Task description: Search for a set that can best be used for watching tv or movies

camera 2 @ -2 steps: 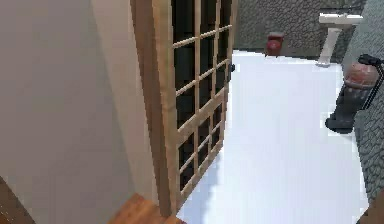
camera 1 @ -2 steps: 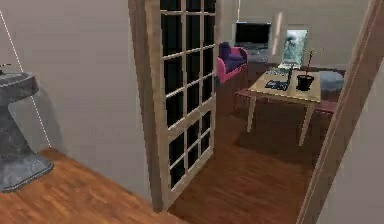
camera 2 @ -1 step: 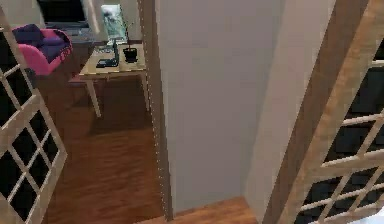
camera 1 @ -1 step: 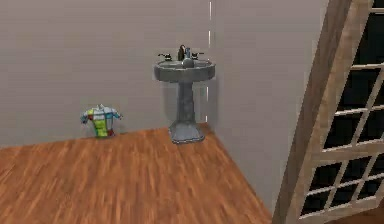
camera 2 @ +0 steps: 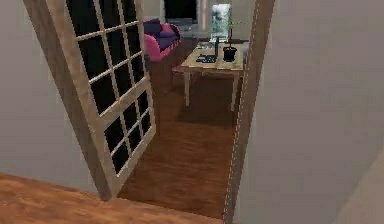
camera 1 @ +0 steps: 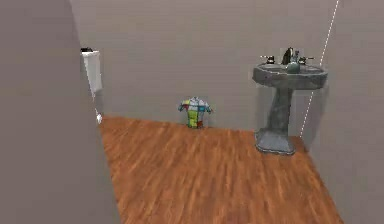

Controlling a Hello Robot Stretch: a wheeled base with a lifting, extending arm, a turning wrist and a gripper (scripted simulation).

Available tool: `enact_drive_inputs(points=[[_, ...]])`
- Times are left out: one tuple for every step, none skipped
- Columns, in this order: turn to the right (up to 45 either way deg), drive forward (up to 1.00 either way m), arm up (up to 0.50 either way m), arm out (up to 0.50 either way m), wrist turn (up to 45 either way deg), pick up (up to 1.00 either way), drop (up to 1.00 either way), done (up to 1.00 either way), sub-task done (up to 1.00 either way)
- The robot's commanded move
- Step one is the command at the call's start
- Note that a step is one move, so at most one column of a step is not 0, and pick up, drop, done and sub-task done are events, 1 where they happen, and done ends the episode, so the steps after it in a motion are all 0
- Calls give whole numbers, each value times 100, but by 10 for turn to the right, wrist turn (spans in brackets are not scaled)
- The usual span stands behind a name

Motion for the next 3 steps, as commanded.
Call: enact_drive_inputs(points=[[0,100,0,0,0,0,0,0,0],[-60,0,0,0,0,0,0,0,0],[0,20,0,0,0,0,0,0,0]])
